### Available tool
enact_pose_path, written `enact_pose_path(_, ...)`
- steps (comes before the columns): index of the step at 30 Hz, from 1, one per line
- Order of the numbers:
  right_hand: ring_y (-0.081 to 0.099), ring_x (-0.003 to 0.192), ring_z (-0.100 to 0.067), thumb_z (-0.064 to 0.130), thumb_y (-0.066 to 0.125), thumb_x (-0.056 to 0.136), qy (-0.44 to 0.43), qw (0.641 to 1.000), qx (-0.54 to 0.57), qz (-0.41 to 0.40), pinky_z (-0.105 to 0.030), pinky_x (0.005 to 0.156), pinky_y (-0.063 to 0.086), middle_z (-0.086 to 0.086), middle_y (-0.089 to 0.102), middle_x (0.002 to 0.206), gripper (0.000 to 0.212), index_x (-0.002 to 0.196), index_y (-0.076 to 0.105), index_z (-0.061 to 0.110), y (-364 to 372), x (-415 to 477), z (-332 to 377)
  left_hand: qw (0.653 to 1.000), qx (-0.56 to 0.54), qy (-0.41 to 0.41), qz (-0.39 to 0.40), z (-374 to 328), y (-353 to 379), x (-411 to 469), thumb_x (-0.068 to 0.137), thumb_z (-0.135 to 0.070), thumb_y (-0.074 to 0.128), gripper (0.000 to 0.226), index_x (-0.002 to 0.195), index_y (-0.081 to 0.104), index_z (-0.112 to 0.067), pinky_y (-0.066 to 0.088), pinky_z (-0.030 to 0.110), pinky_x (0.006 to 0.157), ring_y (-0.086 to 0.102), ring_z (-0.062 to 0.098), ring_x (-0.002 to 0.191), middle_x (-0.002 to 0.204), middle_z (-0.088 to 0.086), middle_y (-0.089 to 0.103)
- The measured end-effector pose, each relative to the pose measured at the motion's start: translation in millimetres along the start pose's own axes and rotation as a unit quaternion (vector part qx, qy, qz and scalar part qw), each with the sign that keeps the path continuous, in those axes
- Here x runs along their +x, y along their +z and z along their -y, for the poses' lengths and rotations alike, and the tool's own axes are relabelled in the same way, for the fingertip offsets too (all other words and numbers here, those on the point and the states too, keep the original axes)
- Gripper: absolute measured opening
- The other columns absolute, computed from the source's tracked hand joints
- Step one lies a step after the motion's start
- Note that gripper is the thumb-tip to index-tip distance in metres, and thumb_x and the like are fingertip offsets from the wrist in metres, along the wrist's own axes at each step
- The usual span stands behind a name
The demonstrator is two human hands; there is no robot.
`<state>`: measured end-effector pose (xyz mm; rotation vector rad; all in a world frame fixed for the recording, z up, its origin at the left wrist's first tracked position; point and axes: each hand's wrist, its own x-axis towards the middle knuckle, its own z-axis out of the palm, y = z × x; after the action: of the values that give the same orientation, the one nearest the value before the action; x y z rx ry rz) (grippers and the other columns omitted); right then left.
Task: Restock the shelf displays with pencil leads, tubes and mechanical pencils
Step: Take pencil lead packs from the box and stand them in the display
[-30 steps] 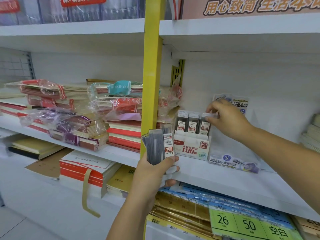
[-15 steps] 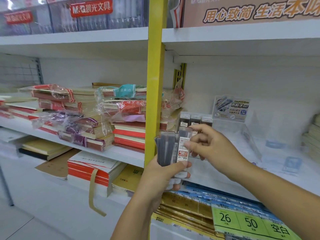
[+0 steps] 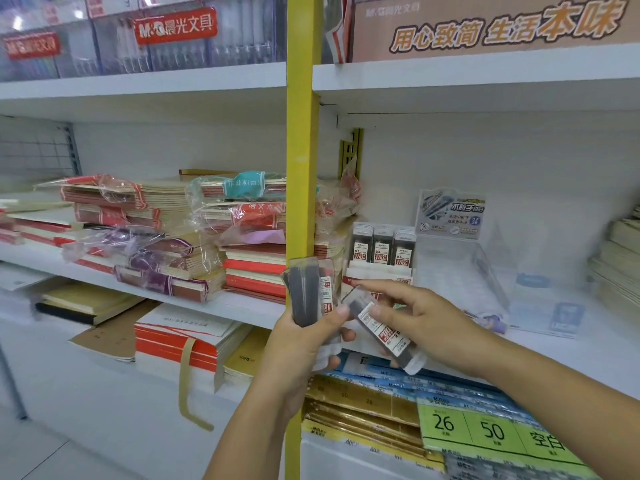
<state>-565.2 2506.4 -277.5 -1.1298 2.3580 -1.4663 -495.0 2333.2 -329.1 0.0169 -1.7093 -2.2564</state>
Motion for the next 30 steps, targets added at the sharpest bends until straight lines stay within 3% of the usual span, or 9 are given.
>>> enact_pose_path(3,0.067,0.073,-0.012,0.029,0.066,0.087,0.010,0.999,0.031,-0.025,-0.027,0.063,0.055,-0.005,0.064,0.096,0.030,0.110,0.066,0.049,4,-1,-1,0.999,-0.003,0.011,-0.045,5,5,1,0.080,-0.025,0.082,0.039,0.114,0.065,-0.016,0.048,0.024,0.051,0.068,0.014,0.072,0.080,0.005,0.071)
enact_pose_path(8,0.071,0.089,-0.024,0.006,0.070,0.083,0.055,0.979,0.195,0.006,-0.028,0.071,0.055,0.000,0.072,0.105,0.032,0.105,0.071,0.029,-2,-14,-9,0.992,-0.053,0.026,-0.110,11,3,6,0.079,-0.023,0.082,0.039,0.112,0.063,-0.012,0.043,0.024,0.046,0.063,0.015,0.069,0.079,0.008,0.070)
enact_pose_path(11,0.072,0.083,-0.021,0.010,0.071,0.082,0.044,0.980,0.137,-0.138,-0.036,0.077,0.055,0.000,0.074,0.099,0.028,0.105,0.063,0.024,-11,-9,-4,0.995,-0.038,0.026,-0.089,8,2,7,0.066,-0.042,0.086,0.060,0.114,0.062,-0.016,0.046,0.024,0.050,0.066,0.013,0.071,0.084,0.005,0.073)
enact_pose_path(15,0.066,0.067,0.005,0.024,0.076,0.080,-0.035,0.952,-0.048,-0.299,-0.016,0.056,0.046,0.011,0.071,0.083,0.028,0.092,0.054,0.036,-43,28,20,0.998,-0.012,0.005,-0.066,6,-3,8,0.062,-0.053,0.081,0.064,0.110,0.062,-0.015,0.046,0.022,0.050,0.065,0.009,0.065,0.075,0.000,0.070)
enact_pose_path(17,0.063,0.069,0.006,0.021,0.075,0.082,-0.070,0.944,-0.135,-0.291,-0.010,0.052,0.044,0.015,0.066,0.085,0.023,0.085,0.056,0.035,-55,53,28,0.998,0.001,-0.008,-0.058,7,-7,10,0.072,-0.048,0.080,0.054,0.110,0.062,-0.014,0.045,0.021,0.049,0.061,0.008,0.060,0.073,0.002,0.066)
enact_pose_path(20,0.060,0.078,0.000,0.016,0.071,0.085,-0.100,0.935,-0.248,-0.233,-0.017,0.063,0.047,0.008,0.066,0.091,0.017,0.094,0.063,0.029,-55,87,25,0.999,0.017,-0.008,-0.047,9,-13,12,0.080,-0.041,0.079,0.041,0.109,0.061,-0.018,0.046,0.021,0.051,0.060,0.009,0.061,0.073,0.003,0.066)
enact_pose_path(24,0.058,0.074,-0.005,0.017,0.067,0.087,-0.081,0.918,-0.365,-0.128,-0.022,0.059,0.041,0.006,0.064,0.091,0.022,0.096,0.057,0.035,-54,115,15,0.999,0.023,0.002,-0.049,11,-17,15,0.079,-0.039,0.080,0.040,0.111,0.062,-0.022,0.048,0.023,0.052,0.061,0.009,0.062,0.076,0.004,0.067)
enact_pose_path(28,0.056,0.086,-0.016,0.025,0.074,0.083,-0.031,0.924,-0.367,-0.106,-0.028,0.065,0.043,0.005,0.055,0.097,0.035,0.100,0.044,0.029,-55,131,10,0.999,0.029,0.000,-0.045,12,-19,16,0.079,-0.037,0.081,0.040,0.111,0.061,-0.024,0.048,0.022,0.053,0.063,0.008,0.062,0.076,0.004,0.069)
enact_pose_path(30,0.058,0.089,-0.017,0.026,0.075,0.081,-0.051,0.917,-0.380,-0.114,-0.027,0.064,0.042,0.006,0.058,0.094,0.030,0.097,0.050,0.026,-53,136,6,0.999,0.031,-0.003,-0.043,11,-19,16,0.079,-0.035,0.082,0.041,0.112,0.061,-0.023,0.047,0.021,0.052,0.063,0.008,0.062,0.077,0.004,0.069)
